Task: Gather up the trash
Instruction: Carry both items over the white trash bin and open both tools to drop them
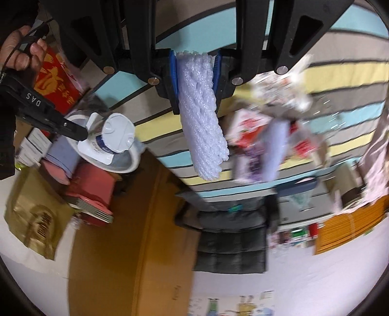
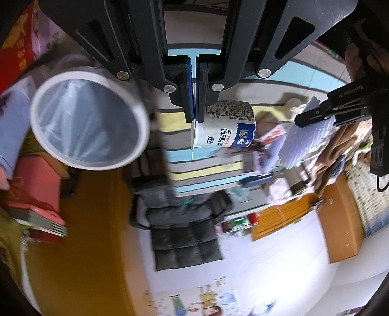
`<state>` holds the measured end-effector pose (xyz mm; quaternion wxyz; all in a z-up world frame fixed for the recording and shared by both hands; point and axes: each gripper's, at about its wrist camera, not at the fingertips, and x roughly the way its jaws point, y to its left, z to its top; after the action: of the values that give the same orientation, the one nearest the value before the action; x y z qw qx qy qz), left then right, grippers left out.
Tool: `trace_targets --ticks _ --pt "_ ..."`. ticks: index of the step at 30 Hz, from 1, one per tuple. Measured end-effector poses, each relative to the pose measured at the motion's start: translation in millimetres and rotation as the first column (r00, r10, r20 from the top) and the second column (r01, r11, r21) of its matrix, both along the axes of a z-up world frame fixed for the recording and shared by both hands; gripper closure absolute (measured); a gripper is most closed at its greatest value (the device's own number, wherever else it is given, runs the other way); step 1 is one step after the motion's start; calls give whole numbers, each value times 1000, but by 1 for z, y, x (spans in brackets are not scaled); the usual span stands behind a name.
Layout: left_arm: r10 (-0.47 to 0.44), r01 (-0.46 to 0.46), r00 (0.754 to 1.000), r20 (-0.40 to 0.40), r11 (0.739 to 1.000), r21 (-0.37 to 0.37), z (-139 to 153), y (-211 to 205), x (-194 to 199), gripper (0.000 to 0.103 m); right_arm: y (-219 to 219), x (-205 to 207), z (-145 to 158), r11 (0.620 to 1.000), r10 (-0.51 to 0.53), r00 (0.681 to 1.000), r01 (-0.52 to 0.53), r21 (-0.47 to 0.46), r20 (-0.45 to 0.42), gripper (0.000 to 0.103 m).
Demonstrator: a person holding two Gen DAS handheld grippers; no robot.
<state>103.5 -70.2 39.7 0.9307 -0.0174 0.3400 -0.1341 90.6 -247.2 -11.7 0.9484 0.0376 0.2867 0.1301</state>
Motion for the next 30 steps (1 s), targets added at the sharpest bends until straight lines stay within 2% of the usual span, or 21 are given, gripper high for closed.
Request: trace_targets --ticks 6,12,19,25,28,30 --pt "-146 146 989 -16 989 -5 -5 -57 27 79 -36 1 -1 991 -132 991 132 -3 -3 99" --pt "-277 276 959 -52 961 -31 -15 -107 53 79 -66 1 -8 973 -230 973 230 -7 -22 99" --pt "-370 365 926 -74 928 -67 -21 -146 79 78 -84 7 -14 953 -301 952 300 -27 -51 99" --pt "-414 405 902 -118 909 -98 -33 -168 95 78 -97 14 -23 939 -344 934 342 -34 -94 99" --pt "-427 416 895 -129 904 -100 -37 -172 96 71 -99 15 -25 935 -354 929 353 -29 -110 99" --pt "-426 416 896 -129 904 -98 -38 -172 96 47 -100 16 -25 935 -356 927 355 -31 -120 99"
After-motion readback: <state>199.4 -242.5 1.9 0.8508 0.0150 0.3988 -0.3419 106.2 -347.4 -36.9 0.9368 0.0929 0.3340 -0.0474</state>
